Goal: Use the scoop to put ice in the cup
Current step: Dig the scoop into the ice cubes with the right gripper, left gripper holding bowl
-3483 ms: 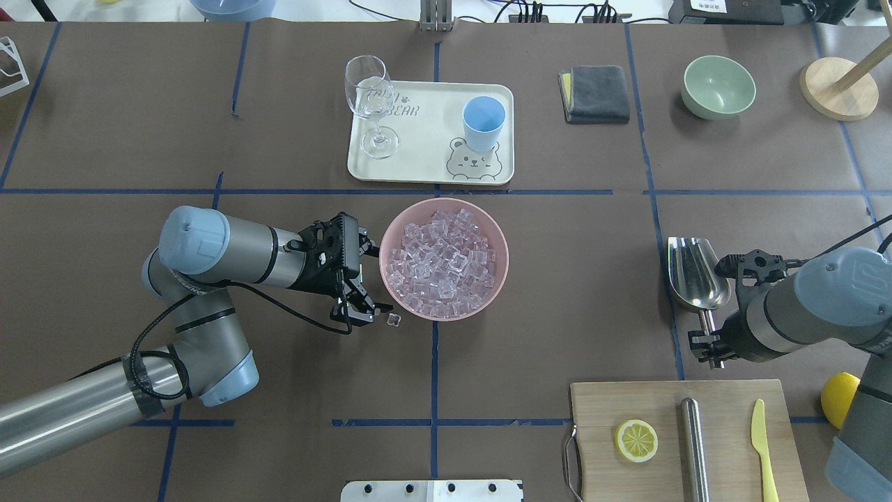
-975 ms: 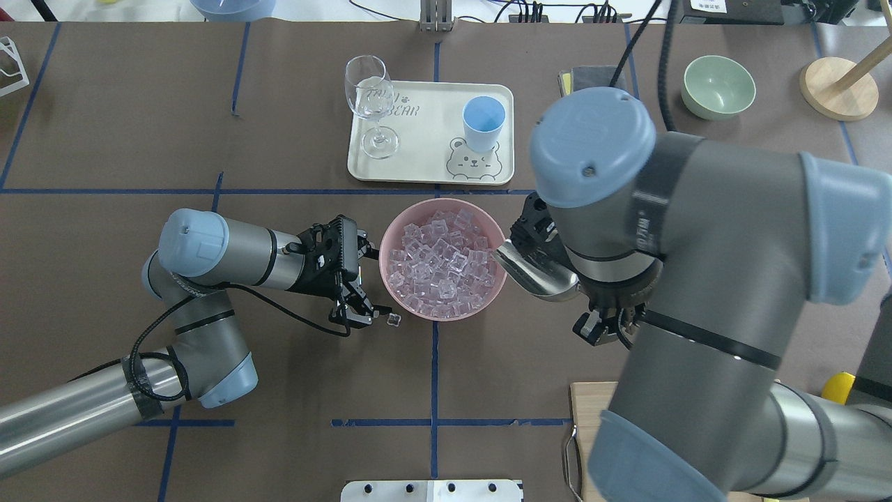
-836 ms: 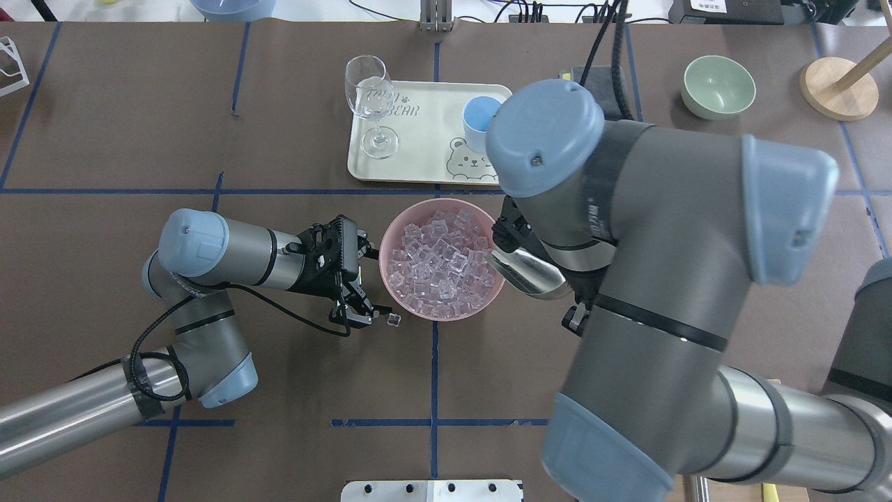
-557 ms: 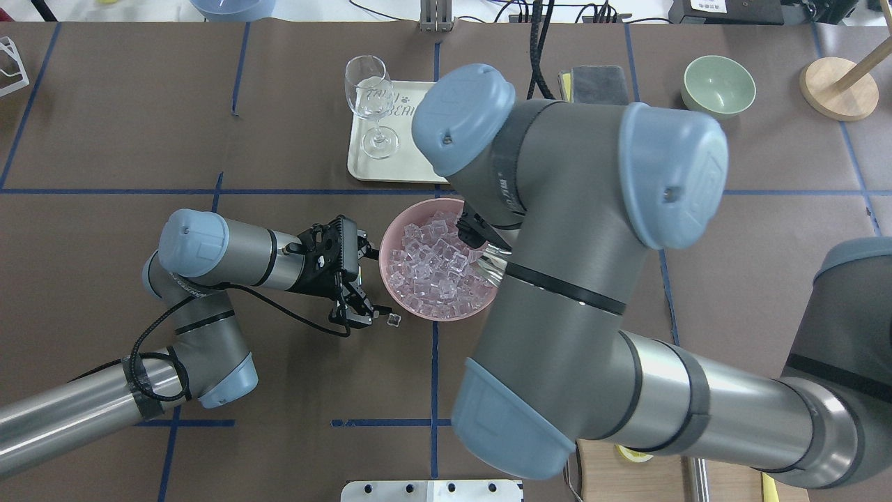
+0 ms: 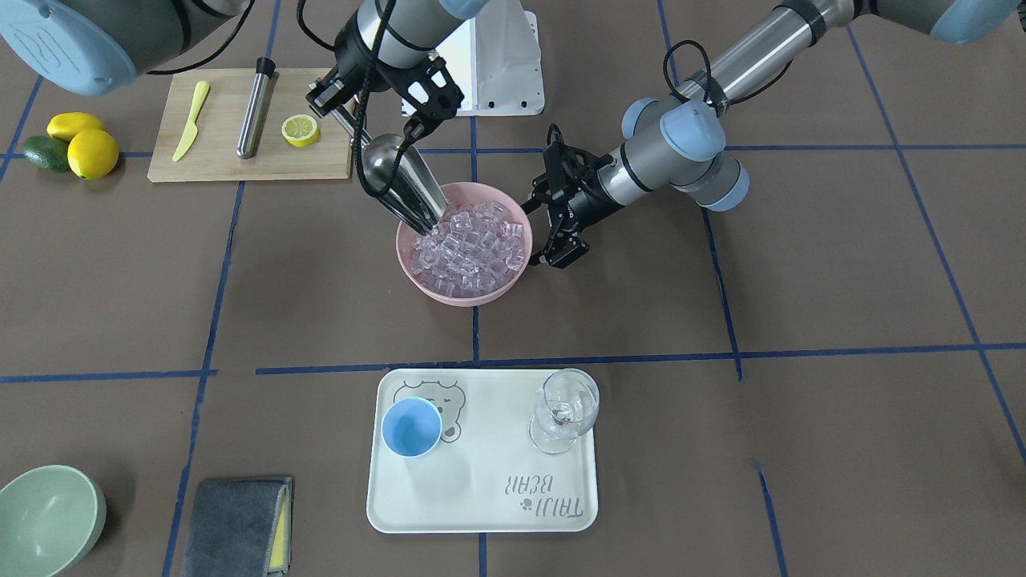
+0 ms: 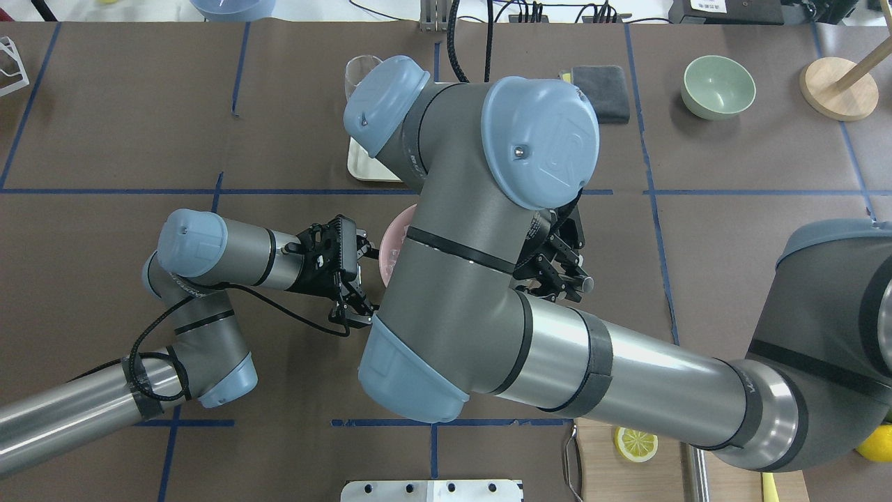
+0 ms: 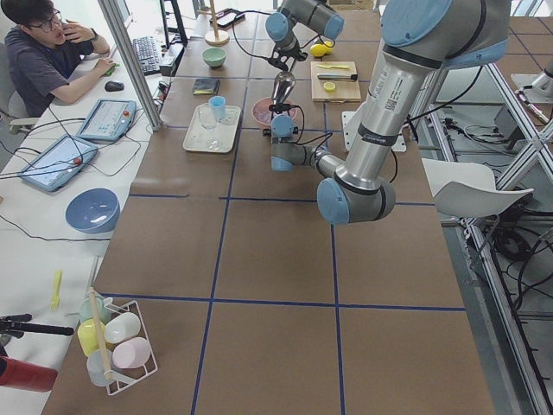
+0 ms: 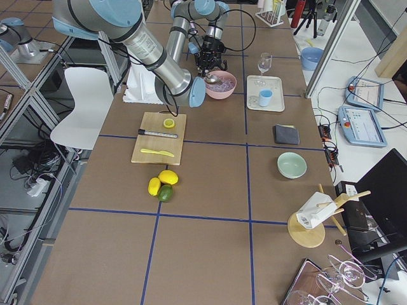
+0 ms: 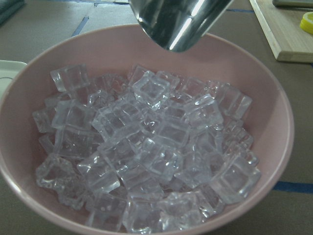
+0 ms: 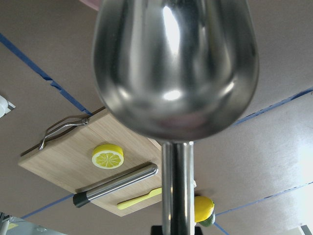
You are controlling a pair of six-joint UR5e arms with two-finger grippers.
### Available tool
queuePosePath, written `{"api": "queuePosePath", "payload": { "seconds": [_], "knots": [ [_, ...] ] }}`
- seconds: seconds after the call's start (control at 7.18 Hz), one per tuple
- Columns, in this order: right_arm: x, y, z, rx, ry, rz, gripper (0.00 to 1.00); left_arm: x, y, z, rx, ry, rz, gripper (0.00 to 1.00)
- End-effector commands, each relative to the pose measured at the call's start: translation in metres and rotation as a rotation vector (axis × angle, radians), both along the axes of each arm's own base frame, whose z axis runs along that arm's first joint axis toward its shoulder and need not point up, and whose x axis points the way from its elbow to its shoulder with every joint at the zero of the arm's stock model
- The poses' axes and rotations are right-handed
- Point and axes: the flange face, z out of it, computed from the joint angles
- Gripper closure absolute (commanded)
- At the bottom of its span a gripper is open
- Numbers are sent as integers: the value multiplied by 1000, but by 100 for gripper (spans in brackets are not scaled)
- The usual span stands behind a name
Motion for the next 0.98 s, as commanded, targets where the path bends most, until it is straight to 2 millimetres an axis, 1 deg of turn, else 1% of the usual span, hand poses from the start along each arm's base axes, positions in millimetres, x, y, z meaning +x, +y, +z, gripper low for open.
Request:
{"api": "queuePosePath", "payload": {
  "seconds": [0.0, 0.28, 0.56, 0.7, 0.84],
  "knots": [
    [-7, -4, 7, -15, 24, -3, 100, 0, 0, 0, 0, 0, -1, 0],
    [-23, -10, 11, -37, 65, -9, 100, 0, 1, 0, 1, 2, 1, 0],
    [-27, -8, 13, -35, 59, -14, 100, 1, 1, -1, 2, 3, 1, 0],
    [-37, -8, 18, -27, 50, -17, 100, 1, 1, -1, 2, 3, 1, 0],
    [-54, -12, 24, -13, 30, -15, 100, 0, 0, 1, 0, 0, -1, 0]
  ]
}}
